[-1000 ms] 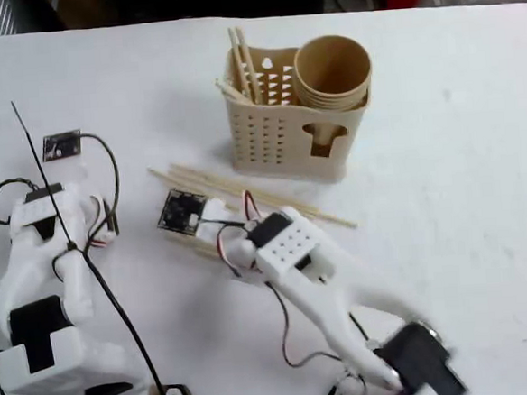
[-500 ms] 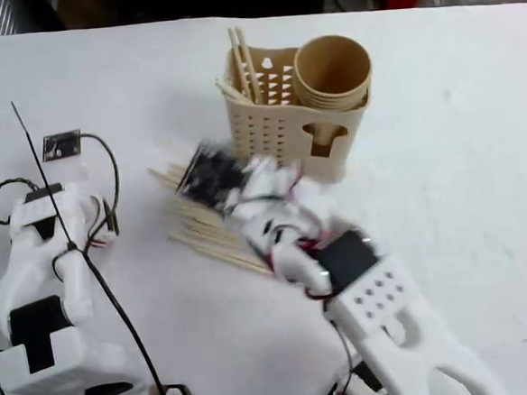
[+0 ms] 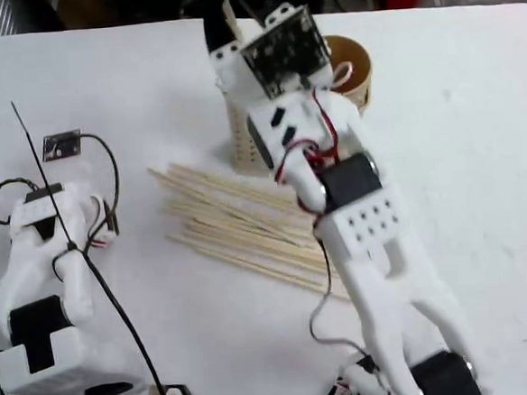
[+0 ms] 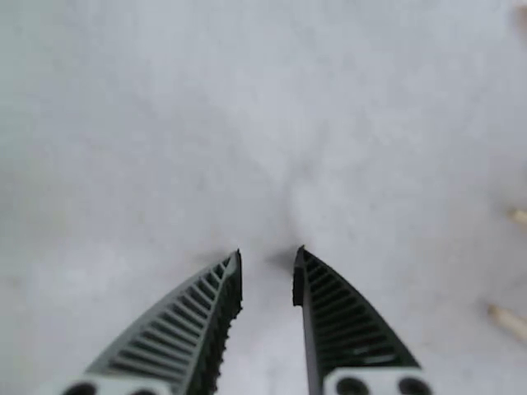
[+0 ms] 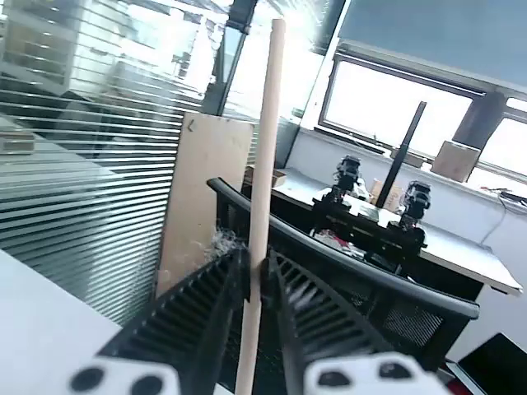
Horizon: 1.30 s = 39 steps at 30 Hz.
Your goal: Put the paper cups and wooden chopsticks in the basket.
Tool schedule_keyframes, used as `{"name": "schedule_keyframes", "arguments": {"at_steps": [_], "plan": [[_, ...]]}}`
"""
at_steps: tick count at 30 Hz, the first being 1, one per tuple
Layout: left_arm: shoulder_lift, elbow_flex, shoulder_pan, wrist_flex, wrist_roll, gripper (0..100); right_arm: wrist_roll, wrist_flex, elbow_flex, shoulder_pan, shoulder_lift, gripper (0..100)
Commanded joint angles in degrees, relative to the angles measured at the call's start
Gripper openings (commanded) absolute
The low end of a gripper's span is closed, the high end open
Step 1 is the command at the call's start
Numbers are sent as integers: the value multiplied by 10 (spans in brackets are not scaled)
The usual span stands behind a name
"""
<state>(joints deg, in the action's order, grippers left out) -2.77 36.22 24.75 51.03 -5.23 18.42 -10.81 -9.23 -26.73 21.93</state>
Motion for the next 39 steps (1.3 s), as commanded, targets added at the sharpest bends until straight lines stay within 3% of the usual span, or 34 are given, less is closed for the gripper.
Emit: {"name": "schedule_keyframes", "arguments": {"at_steps": [1, 6, 12, 18, 21, 26, 29, 33, 36, 39], "plan": [[2, -2, -8, -8, 2, 124, -11, 58, 39, 21, -56, 21], [2, -2, -8, -8, 2, 124, -9, 52, 25, 22, -73, 23], [2, -2, -8, -8, 2, 124, -11, 52, -30, 19, -22, 134], [2, -2, -8, -8, 2, 124, -8, 41, -94, 19, 36, 75], [2, -2, -8, -8, 2, 124, -8, -55, -126, 19, 81, 15], [2, -2, -8, -8, 2, 124, -5, -323, -197, 5, 146, 66], [2, -3, -8, -8, 2, 124, 3, -407, -222, -44, 153, 121], [2, -3, -8, -8, 2, 124, 82, -451, -265, -147, 145, 160], [2, -3, -8, -8, 2, 124, 113, -434, -316, -209, 111, 158], [2, -2, -7, -8, 2, 124, 120, -347, -389, -222, 49, 158]]}}
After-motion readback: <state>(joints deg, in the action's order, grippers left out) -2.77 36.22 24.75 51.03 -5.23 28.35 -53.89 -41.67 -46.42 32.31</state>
